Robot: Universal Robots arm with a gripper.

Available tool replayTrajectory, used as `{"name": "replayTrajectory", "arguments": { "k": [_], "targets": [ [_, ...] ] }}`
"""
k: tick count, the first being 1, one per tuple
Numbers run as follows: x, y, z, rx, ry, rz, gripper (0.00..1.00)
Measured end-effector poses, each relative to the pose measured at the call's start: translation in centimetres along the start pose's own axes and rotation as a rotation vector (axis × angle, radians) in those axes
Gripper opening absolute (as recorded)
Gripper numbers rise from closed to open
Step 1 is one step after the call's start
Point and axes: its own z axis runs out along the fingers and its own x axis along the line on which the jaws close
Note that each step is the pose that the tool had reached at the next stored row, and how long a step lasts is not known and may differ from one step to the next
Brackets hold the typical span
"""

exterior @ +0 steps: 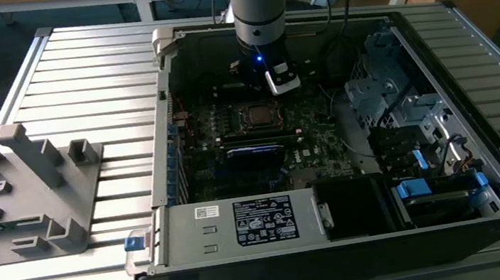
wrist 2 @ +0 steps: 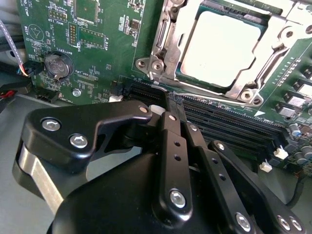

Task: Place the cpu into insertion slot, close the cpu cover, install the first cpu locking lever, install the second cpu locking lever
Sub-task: 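Install the first cpu locking lever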

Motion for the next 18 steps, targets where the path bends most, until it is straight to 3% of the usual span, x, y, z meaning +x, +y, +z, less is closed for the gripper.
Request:
{"name": "replayTrajectory", "arguments": {
  "k": [2, 7, 18],
  "targets": [
    [0.0, 0.01, 0.01, 0.0025, -0.0016, 0.004, 0.1],
    [0.01, 0.01, 0.0, 0.0183, -0.0115, 0.028, 0.1],
    [0.17, 0.03, 0.07, 0.0199, -0.0149, 0.041, 0.1]
  ]
}}
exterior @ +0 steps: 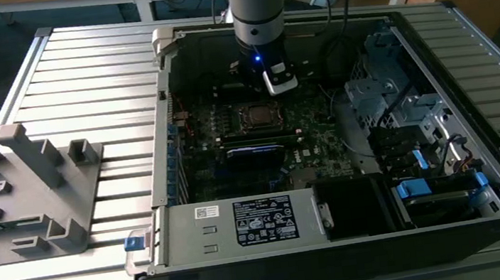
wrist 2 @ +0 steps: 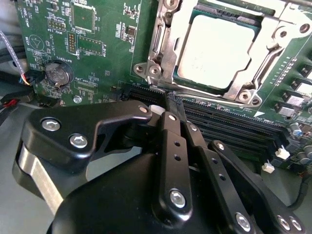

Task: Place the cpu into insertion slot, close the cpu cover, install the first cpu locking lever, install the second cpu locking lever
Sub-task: 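Install the first cpu locking lever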

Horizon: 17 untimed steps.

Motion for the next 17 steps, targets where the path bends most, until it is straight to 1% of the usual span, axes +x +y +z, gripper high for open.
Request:
{"name": "replayTrajectory", "arguments": {
  "k": [7, 8, 12, 13, 15, 17],
  "targets": [
    [0.03, -0.04, 0.18, 0.0012, -0.0028, 0.013, 0.1],
    [0.03, -0.03, 0.27, -0.0002, -0.0035, 0.014, 0.1],
    [0.04, -0.05, 0.26, 0.0012, -0.0035, 0.016, 0.1],
    [0.04, -0.06, 0.25, 0.0003, -0.0033, 0.017, 0.1],
    [0.04, -0.05, 0.22, -0.0057, -0.0014, 0.018, 0.1],
    [0.02, 0.01, -0.01, -0.0074, -0.0012, 0.018, 0.1]
  ]
}}
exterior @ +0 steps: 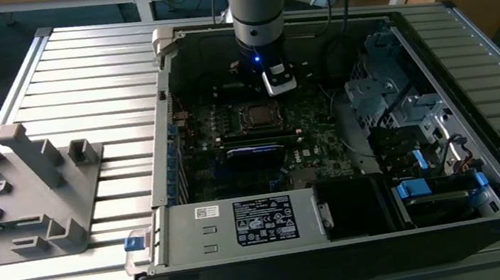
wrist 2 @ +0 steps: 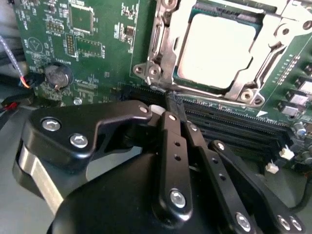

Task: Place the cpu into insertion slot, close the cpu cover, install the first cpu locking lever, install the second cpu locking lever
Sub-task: 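Install the first cpu locking lever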

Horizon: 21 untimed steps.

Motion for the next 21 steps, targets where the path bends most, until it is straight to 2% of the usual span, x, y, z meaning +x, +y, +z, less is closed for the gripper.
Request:
{"name": "replayTrajectory", "arguments": {
  "k": [3, 7, 13, 14, 16, 18, 21],
  "targets": [
    [-0.05, 0.13, -0.64, 0.0004, 0.0002, 0.0, 0.1],
    [-0.09, 0.24, -1.18, 0.0004, 0.0001, 0.0, 0.1],
    [-0.1, 0.27, -1.27, 0.0004, 0.0001, 0.0, 0.1],
    [-0.1, 0.27, -1.28, 0.0038, -0.0009, -0.001, 0.1],
    [-0.1, 0.27, -1.28, 0.0211, -0.0051, -0.003, 0.1],
    [-0.1, 0.26, -1.28, 0.0493, -0.0083, -0.006, 0.1],
    [-0.1, 0.26, -1.28, 0.0878, -0.0091, -0.009, 0.1]
  ]
}}
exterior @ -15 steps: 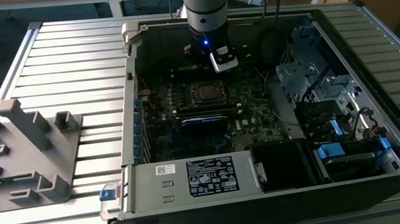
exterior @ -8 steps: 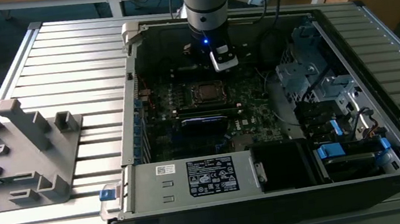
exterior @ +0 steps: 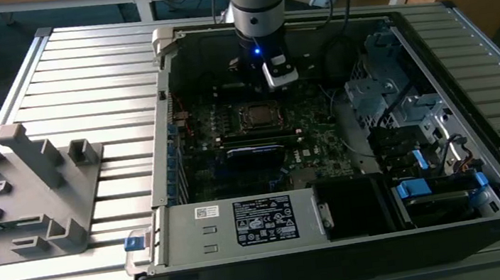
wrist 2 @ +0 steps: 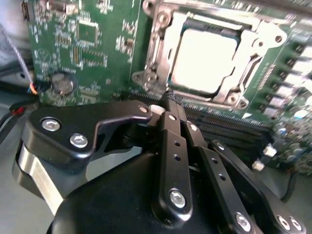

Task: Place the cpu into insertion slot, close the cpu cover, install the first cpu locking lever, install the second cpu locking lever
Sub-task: 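Install the first cpu locking lever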

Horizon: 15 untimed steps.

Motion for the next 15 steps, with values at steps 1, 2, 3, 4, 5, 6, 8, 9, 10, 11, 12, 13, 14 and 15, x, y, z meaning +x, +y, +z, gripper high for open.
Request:
{"name": "replayTrajectory", "arguments": {
  "k": [1, 2, 3, 4, 5, 6, 8, 9, 10, 11, 12, 13, 14, 15],
  "targets": [
    [0.0, 0.0, 0.0, 0.0132, 0.0002, -0.001, 0.1],
    [0.0, 0.0, 0.0, 0.0229, 0.0005, -0.002, 0.1],
    [-0.01, 0.0, 0.01, 0.0278, 0.0016, -0.002, 0.1],
    [-0.01, 0.0, 0.0, 0.0344, 0.0029, -0.003, 0.1],
    [-0.01, 0.0, 0.0, 0.0425, 0.0041, -0.003, 0.1],
    [-0.01, 0.0, 0.0, 0.0508, 0.0057, -0.004, 0.1],
    [-0.01, -0.01, 0.0, 0.0669, 0.0093, -0.006, 0.1],
    [-0.01, -0.01, 0.0, 0.0731, 0.0106, -0.007, 0.1],
    [-0.01, -0.01, 0.01, 0.0763, 0.0113, -0.008, 0.1],
    [-0.01, -0.01, 0.0, 0.0764, 0.0113, -0.008, 0.1],
    [-0.01, -0.01, 0.0, 0.0765, 0.0113, -0.008, 0.1],
    [-0.01, -0.01, 0.0, 0.0766, 0.0113, -0.008, 0.1],
    [-0.01, -0.01, 0.0, 0.0766, 0.0113, -0.008, 0.1],
    [-0.01, -0.01, 0.0, 0.0766, 0.0113, -0.008, 0.1]
  ]
}}
